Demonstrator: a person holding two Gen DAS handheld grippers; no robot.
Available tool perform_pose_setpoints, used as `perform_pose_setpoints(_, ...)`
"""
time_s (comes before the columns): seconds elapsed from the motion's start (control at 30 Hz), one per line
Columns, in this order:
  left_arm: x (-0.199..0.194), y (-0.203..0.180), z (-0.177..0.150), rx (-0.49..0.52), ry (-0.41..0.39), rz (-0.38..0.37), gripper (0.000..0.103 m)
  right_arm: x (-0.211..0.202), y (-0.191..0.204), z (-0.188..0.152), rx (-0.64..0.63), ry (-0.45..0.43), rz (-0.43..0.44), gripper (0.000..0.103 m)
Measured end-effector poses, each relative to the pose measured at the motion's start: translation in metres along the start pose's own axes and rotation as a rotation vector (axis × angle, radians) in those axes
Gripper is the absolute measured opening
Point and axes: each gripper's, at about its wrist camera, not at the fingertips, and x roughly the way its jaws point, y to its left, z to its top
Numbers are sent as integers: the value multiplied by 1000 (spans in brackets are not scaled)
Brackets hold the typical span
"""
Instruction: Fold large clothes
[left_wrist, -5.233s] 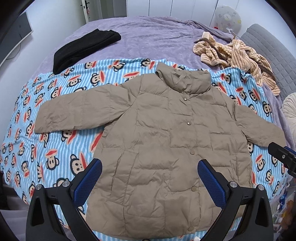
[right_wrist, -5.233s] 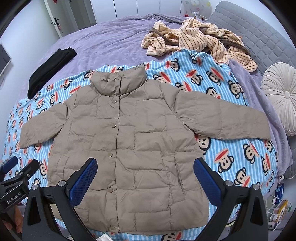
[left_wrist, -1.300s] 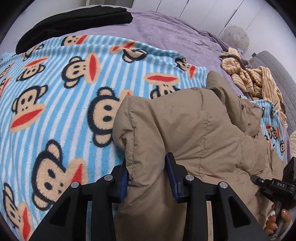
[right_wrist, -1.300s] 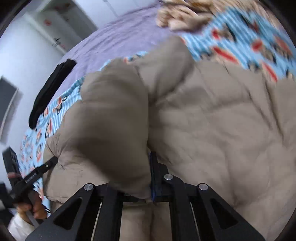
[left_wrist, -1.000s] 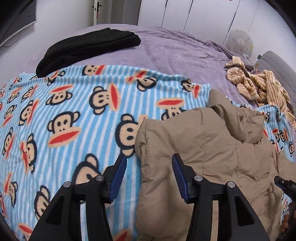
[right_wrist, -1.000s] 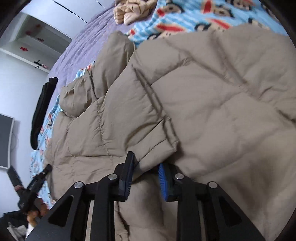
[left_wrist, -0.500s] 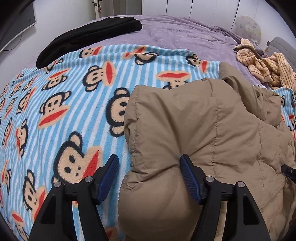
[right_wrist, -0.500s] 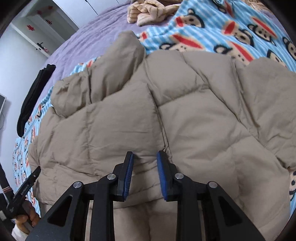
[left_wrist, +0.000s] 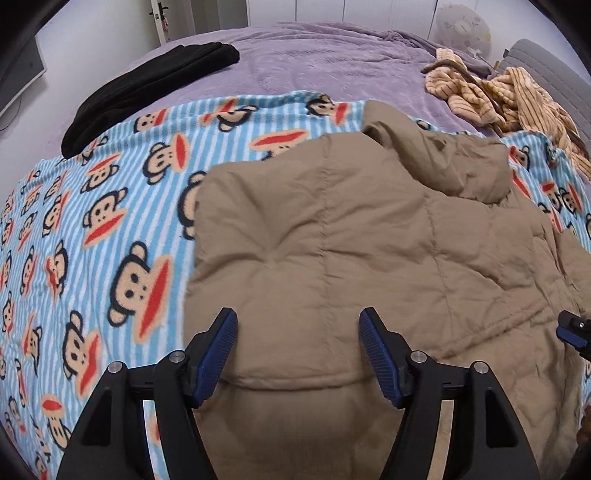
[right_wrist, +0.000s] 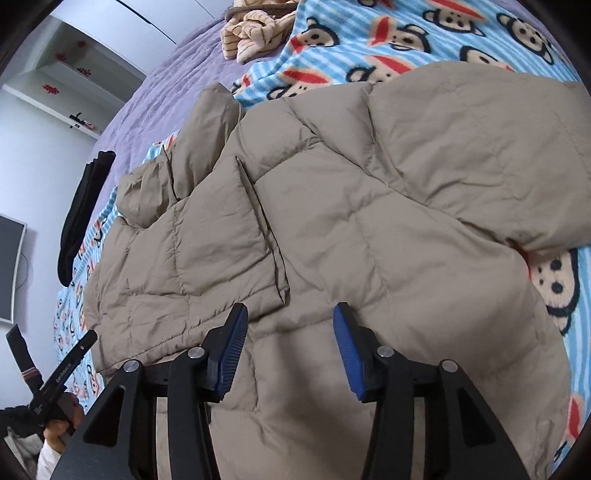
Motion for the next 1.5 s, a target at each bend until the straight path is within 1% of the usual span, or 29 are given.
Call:
perform_pose_setpoints(0.1,-3,-26,-14,19,33,-35,70,-6,-5,-6,10,9,17,60)
perform_pose_setpoints(0.13,-4,-34,-18,24,39,-42,70,-13,-14,-11,24,11,33,61)
perform_pose_setpoints(0.2,-7,-49,-25,28,53,-61,71,-17,-17,-13,35,9,40,70)
perform_pose_setpoints(0.23,-9,-56,-27,27,58,-68,88,-21,-21,-14,43,5,47,71)
perform_pose_setpoints(0.27,-11,-63,-28,24,58,-69,98,-24,-24,-15,51,2,52,73)
perform_pose_setpoints(0.3,-14,-68,-30,17,43,-66,103,-26,-28,-15,57,-1,55,77)
perform_pose_setpoints(0.33,-17,-74,-31,20,32,-70,103,-30,-32,-15,66,-7,55,79)
perform_pose_setpoints(0.5,-13,-102,-32,50,56,-79,103,-49,-64,-17,108,-29,46,80)
perform_pose_setpoints(0.67,-9,-120,-28,18,76,-93,103,-69,-106,-13,172,-67,28,81)
perform_pose_setpoints(0.7,-8,-124,-28,19,81,-89,103,-74,-116,-11,193,-80,27,83)
perform_pose_setpoints(0.73,-6,-129,-27,23,86,-88,103,-83,-136,-8,237,-105,39,84)
perform_pose_setpoints(0.77,-6,-134,-27,27,93,-92,103,-83,-136,-8,237,-105,39,92)
perform_pose_setpoints(0.8,-5,-138,-28,32,102,-105,103,-88,-145,-6,260,-116,49,102)
perform_pose_setpoints(0.83,-5,-144,-28,35,110,-118,103,-92,-156,-3,286,-129,62,103)
perform_pose_setpoints(0.93,-8,-160,-31,39,106,-121,103,-105,-181,4,336,-165,76,103)
perform_pose_setpoints(1.0,-11,-171,-32,44,107,-124,103,-112,-195,10,347,-170,69,103)
perform_pose_setpoints(1.07,-12,-182,-32,50,106,-123,103,-115,-209,17,359,-153,59,103)
perform_pose_setpoints(1.17,-15,-195,-34,50,107,-120,103,-116,-237,29,413,-142,107,103)
perform_pose_setpoints(1.4,-18,-223,-34,45,105,-103,103,-115,-290,62,533,-202,207,103)
perform_pose_setpoints(1.5,-19,-232,-32,43,102,-102,103,-118,-309,72,616,-227,300,103)
